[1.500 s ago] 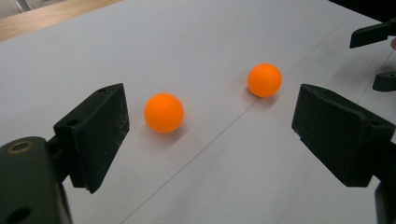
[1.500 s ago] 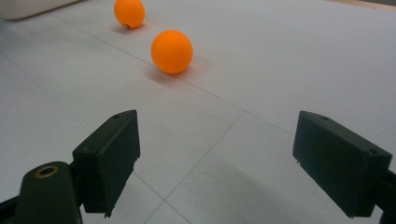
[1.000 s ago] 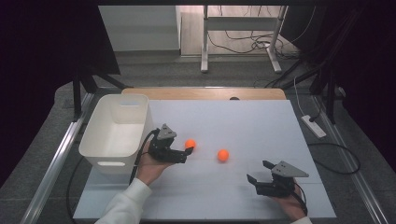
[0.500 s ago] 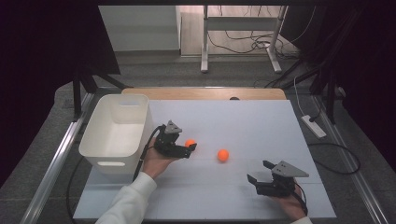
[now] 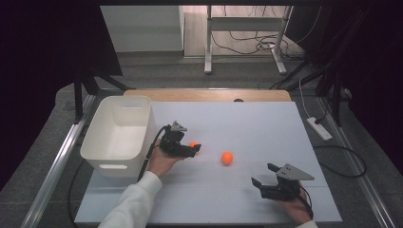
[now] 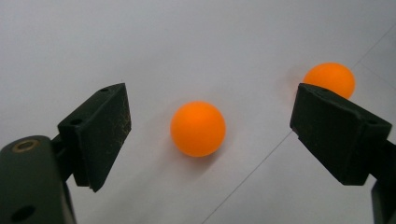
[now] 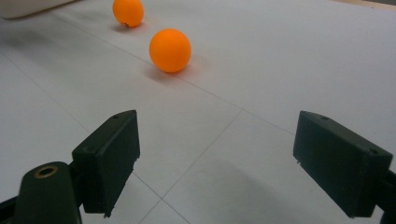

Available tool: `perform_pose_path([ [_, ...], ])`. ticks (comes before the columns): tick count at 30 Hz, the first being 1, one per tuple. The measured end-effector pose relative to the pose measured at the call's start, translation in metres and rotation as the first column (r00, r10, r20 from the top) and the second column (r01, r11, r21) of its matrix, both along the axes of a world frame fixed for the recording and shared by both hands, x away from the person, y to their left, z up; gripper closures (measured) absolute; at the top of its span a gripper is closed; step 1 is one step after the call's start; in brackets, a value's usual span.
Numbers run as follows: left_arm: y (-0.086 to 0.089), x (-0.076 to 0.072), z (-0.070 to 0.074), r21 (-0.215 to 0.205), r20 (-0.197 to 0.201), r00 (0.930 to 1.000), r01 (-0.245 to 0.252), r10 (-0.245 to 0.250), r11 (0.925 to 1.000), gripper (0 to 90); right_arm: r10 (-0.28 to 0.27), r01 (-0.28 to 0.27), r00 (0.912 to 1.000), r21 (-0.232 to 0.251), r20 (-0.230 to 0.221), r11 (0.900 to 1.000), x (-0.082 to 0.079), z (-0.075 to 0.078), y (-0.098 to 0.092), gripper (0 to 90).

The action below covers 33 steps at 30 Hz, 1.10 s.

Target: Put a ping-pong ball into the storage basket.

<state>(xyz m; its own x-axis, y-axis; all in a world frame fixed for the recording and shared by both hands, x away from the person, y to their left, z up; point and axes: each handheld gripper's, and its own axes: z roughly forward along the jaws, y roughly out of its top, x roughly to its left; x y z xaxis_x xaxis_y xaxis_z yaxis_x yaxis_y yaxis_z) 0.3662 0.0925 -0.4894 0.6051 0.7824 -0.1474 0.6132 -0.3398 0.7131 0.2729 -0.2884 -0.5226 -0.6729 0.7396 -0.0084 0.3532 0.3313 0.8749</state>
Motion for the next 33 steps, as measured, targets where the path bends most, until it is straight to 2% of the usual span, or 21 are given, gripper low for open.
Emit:
perform_pose_path([
  [3, -0.002, 0.003, -0.004, 0.024, -0.011, 0.9999, 0.0, 0.0, 0.9997, 13.7, 0.0, 0.0, 1.0, 0.001, -0.002, 1.0, 0.0, 0.0, 0.0, 14.9],
  [6, -0.003, 0.005, -0.007, 0.03, -0.021, 0.9998, -0.001, 0.001, 0.9996, 13.7, -0.001, 0.001, 1.0, 0.001, -0.005, 1.0, 0.001, -0.001, 0.0, 14.9],
  [12, -0.005, 0.011, -0.014, 0.032, -0.049, 0.9988, -0.002, 0.003, 0.9995, 13.7, -0.002, 0.002, 1.0, 0.001, -0.005, 1.0, 0.001, -0.001, 0.0, 14.9],
  [23, -0.007, 0.015, -0.021, 0.041, -0.076, 0.9971, -0.003, 0.006, 0.9992, 14.6, -0.003, 0.003, 1.0, 0.003, -0.005, 1.0, 0.001, -0.001, -0.001, 14.8],
  [33, -0.006, 0.017, -0.024, 0.051, -0.091, 0.9958, 0.011, -0.006, 0.9986, 20.8, -0.004, 0.004, 1.0, 0.0, -0.004, 1.0, 0.001, -0.001, 0.0, 14.8],
])
